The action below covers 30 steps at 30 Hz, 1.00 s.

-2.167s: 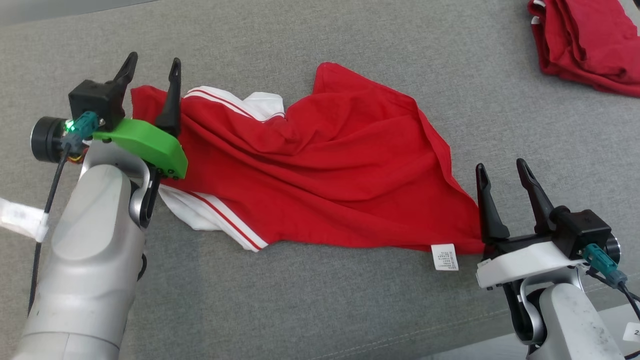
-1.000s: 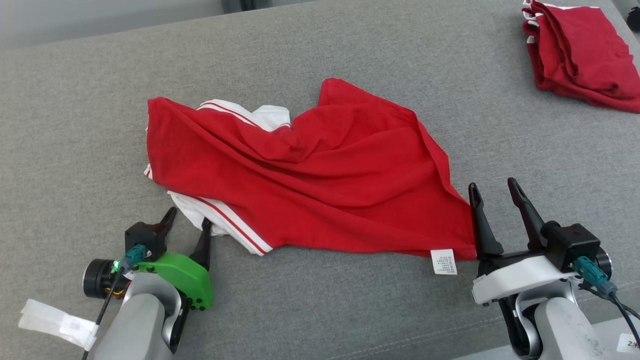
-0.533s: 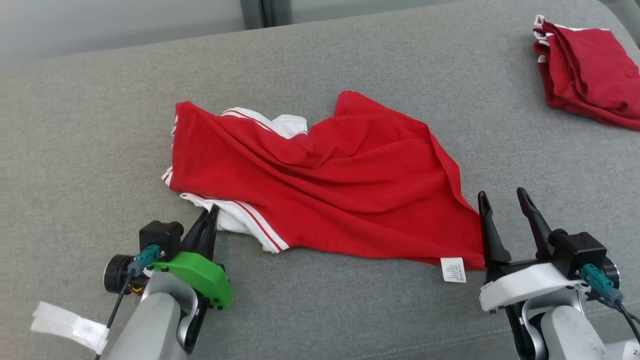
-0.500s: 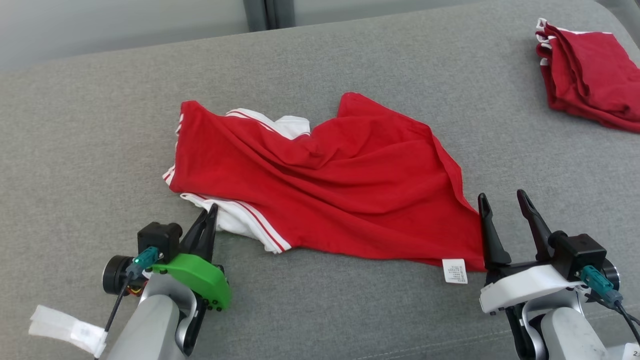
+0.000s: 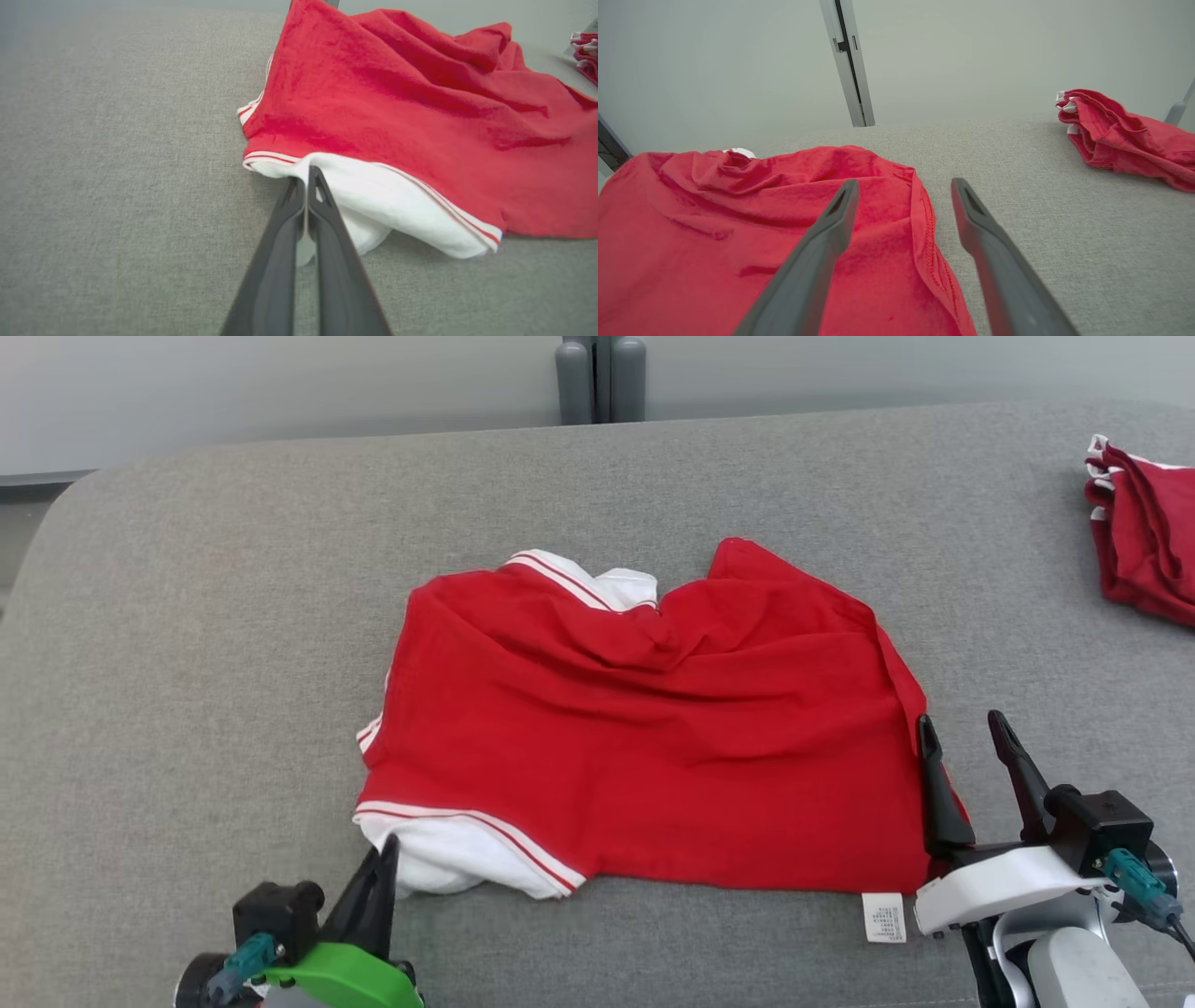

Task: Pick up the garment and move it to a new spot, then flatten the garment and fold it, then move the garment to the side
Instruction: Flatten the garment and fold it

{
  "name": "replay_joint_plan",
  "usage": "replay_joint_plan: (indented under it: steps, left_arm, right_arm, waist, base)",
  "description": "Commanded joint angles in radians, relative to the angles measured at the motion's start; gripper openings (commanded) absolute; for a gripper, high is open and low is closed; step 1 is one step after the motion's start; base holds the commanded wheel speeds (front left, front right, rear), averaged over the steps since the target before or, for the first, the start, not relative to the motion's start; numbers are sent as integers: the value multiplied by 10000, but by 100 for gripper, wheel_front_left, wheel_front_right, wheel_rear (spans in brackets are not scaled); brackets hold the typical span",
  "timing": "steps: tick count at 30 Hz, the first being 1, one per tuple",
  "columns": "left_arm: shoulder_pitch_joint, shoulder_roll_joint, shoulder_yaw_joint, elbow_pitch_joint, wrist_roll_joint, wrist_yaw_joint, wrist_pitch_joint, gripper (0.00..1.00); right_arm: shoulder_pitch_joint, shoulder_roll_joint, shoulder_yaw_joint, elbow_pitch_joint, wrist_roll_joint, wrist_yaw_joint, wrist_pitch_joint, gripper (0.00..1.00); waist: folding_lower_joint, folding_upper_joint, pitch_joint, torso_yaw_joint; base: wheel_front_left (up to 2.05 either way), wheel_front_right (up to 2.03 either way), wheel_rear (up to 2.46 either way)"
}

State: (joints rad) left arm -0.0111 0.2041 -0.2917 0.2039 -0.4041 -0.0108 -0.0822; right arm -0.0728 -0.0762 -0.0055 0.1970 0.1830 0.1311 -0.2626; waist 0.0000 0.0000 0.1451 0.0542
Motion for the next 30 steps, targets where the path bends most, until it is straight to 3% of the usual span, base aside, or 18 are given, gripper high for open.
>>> replay_joint_plan:
  steps: [1, 10, 11, 12, 22, 30]
  left_arm:
    - [303, 50, 25, -280, -107, 89, 124, 0]
    - [1123, 125, -43, -982, -402, 308, 715, 0]
    - [1084, 150, -30, -991, -345, 354, 687, 39]
    - [1014, 181, -18, -997, -281, 380, 591, 98]
    - [-222, 513, 427, -865, 3, 297, -387, 100]
    - [-1548, 785, 525, 624, 60, 55, -456, 100]
  right_arm:
    - [71, -23, -23, 17, 53, -7, -29, 100]
    - [-4, -93, 48, 202, 68, -7, -29, 100]
    - [-1, -110, 53, 221, 79, -7, -29, 100]
    - [4, -127, 61, 236, 86, -7, -29, 100]
    - [36, -107, 83, 254, 36, -7, -29, 100]
    - [-139, -98, 178, 320, 39, -7, -29, 100]
  waist:
    - [0, 0, 16, 125]
    - [0, 0, -177, 142]
    - [0, 0, -203, 124]
    - [0, 0, -230, 96]
    - [0, 0, -291, -224]
    - [0, 0, -94, -667]
  base:
    - [0, 0, 0]
    - [0, 0, 0]
    - [0, 0, 0]
    - [0, 0, 0]
    - [0, 0, 0]
    - [0, 0, 0]
